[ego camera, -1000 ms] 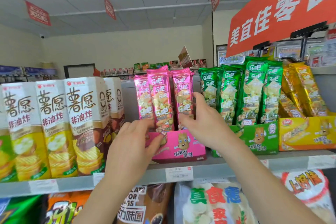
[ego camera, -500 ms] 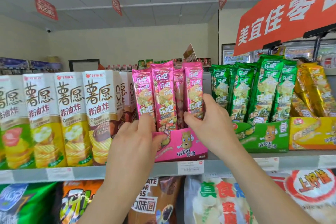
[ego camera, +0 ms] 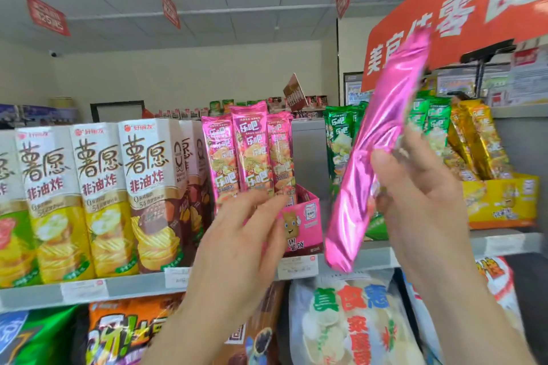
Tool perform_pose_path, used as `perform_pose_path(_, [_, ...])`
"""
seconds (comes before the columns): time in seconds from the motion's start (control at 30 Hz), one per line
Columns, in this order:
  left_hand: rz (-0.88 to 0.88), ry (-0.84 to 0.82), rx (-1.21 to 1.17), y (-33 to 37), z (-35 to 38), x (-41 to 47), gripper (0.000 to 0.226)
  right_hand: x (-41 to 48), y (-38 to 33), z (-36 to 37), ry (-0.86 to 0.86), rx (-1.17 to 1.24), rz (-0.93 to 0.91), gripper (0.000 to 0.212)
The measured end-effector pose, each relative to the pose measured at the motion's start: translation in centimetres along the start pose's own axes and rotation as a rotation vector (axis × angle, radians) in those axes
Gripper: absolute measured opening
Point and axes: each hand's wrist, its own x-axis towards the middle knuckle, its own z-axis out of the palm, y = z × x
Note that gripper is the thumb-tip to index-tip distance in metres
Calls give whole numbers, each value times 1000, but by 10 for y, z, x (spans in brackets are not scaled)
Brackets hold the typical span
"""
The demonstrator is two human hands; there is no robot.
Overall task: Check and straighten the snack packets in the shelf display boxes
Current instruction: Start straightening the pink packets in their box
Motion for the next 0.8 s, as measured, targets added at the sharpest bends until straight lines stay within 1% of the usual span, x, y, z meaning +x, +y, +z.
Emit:
perform_pose_path(0.1, [-257, -153, -577, 24, -2, -10, 29, -33, 2, -1, -99, 140, 255, 62])
perform_pose_path(0.13, [-324, -217, -737, 34, 0, -15, 29, -45, 3, 2, -85, 174, 315, 64])
perform_pose_path(0.17, [-383, -260, -844, 42, 4, -21, 31, -55, 4, 3, -42, 213, 370, 64])
perform_pose_path(0.23, [-487, -267, -949, 54, 13, -37, 37, -72, 6, 4, 45, 277, 462, 60])
perform_pose_path(0.33, [-601, -235, -1017, 64, 20, -55, 39, -87, 5, 1, 114, 238, 541, 54])
perform_pose_path(0.43, [-642, -260, -1038, 68, 25, -67, 44, -96, 5, -1, 101, 172, 556, 47])
perform_pose_path(0.5, [-635, -265, -1022, 70, 26, -73, 38, -101, 4, 0, 75, 160, 555, 45])
perform_pose_path(0.57, [-621, -237, -965, 71, 25, -76, 32, -105, 5, -1, 49, 153, 541, 41])
perform_pose_path(0.63, [-586, -215, -860, 69, 24, -78, 32, -108, 5, -3, 65, 220, 562, 37])
perform_pose_path(0.7, [-558, -194, -782, 69, 21, -76, 35, -116, 4, -5, 73, 297, 592, 37])
perform_pose_path(0.73, [-552, -183, -793, 70, 20, -73, 35, -116, 4, -4, 59, 292, 605, 38])
perform_pose_path(0.8, [-545, -171, -836, 73, 20, -68, 34, -117, 9, -2, 38, 151, 648, 35])
